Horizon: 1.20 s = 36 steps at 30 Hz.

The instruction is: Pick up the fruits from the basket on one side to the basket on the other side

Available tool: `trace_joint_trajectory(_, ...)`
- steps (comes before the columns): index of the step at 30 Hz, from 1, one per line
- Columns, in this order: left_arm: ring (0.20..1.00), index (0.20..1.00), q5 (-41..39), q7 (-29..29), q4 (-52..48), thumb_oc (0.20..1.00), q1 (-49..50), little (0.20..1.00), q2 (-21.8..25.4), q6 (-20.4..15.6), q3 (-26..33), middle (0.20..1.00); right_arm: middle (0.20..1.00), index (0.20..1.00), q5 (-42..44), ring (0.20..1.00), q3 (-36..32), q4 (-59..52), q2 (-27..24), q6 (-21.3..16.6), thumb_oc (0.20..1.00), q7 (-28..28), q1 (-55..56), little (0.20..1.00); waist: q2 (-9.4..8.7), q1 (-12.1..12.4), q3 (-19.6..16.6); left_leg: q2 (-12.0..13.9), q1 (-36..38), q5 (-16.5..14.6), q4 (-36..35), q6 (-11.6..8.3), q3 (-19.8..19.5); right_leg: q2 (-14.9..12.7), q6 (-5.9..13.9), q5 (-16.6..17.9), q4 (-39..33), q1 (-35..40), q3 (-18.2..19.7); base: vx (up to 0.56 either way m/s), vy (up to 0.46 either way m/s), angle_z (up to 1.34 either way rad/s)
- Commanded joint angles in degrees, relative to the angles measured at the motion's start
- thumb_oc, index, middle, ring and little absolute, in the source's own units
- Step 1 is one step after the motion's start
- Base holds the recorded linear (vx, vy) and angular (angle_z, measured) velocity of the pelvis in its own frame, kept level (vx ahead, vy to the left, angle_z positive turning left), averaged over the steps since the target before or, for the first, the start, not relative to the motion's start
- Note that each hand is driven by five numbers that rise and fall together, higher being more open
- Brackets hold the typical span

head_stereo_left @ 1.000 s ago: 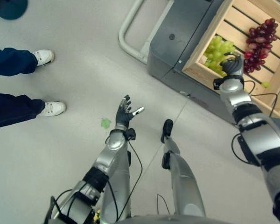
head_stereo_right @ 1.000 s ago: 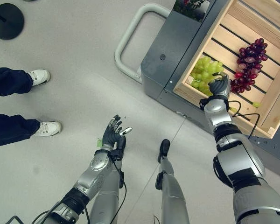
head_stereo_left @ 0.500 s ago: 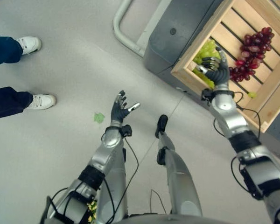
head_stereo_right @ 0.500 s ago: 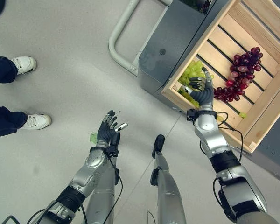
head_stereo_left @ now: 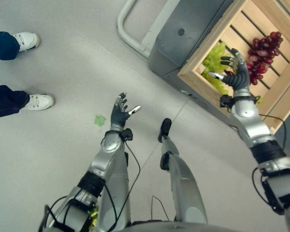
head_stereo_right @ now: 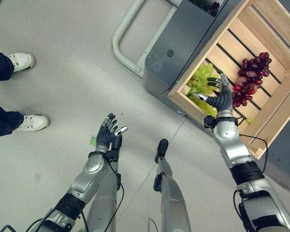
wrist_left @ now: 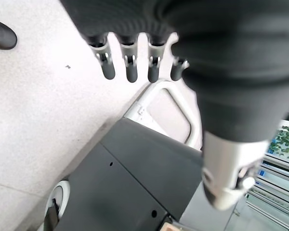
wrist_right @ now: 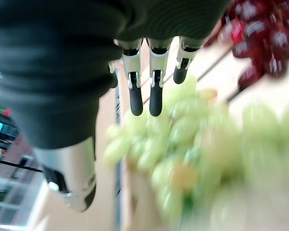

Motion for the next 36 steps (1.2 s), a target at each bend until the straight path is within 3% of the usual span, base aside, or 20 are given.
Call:
trace_joint_trajectory(1, 1.000, 1.000, 2.84, -1.06, -5.53, 1.000, 2.00, 1.000, 0.64, -2.29, 2.35, 1.000, 1.000, 1.000, 0.11, 1.000, -0.08, 0.45, -5.47, -1.25, 1.000, -0.82, -4.21, 1.000, -1.18, -0.68, -0.23, -1.45, 1.29, -6.71, 3.58, 0.04, 2.48, -4.01, 6.60, -9.94, 5.40, 3.91, 1.62, 0.00, 0.000, 0.00)
trace_joint_trajectory(7, 1.000, 1.000, 2.73, -2.26, -6.73, 1.000, 3.54, 1.000, 1.71, -2.64, 2.13, 1.000, 1.000, 1.000, -2.32, 1.000, 7.09, 8.08, -14.41, 0.59, 1.000, 2.13, -9.53, 1.000, -2.01, -0.33, -0.23, -1.31, 2.12, -7.05, 3.42, -0.31, 2.55, -3.70, 6.71, -10.26, 5.55, 4.70, 1.35, 0.00, 0.000, 0.00)
trace_joint_trajectory(17, 1.000, 1.000, 1.79, -3.42, -7.23, 1.000, 3.91, 1.000, 2.72, -2.76, 0.86, 1.000, 1.000, 1.000, 0.43, 1.000, 16.11, 17.90, -17.89, 1.22, 1.000, 4.76, -19.42, 1.000, -2.16, -0.36, -0.23, -1.05, 2.15, -6.53, 3.26, -0.53, 2.72, -3.58, 6.81, -9.44, 5.20, 4.52, 1.30, 0.00, 0.000, 0.00)
trace_joint_trajectory(26, 1.000, 1.000, 0.96, -4.38, -6.99, 1.000, 3.34, 1.000, 3.13, -2.78, -1.57, 1.000, 1.000, 1.000, 2.55, 1.000, 23.42, 32.89, -11.58, 2.73, 1.000, 7.12, -29.25, 1.000, -0.53, 0.94, -0.23, -1.14, 1.90, -6.73, 3.34, -0.68, 2.83, -3.40, 6.71, -9.56, 5.00, 4.31, 1.35, 0.00, 0.000, 0.00)
trace_joint_trajectory(36, 1.000, 1.000, 1.57, -4.57, -6.48, 1.000, 1.82, 1.000, 1.15, -2.24, -3.67, 1.000, 1.000, 1.000, 2.88, 1.000, 19.27, 44.27, -1.79, 4.13, 1.000, 4.67, -30.62, 1.000, 2.09, 2.69, -0.23, -1.70, 0.09, -6.60, 3.49, -0.54, 2.49, -3.39, 6.67, -9.72, 4.79, 3.00, 0.98, 0.00, 0.000, 0.00)
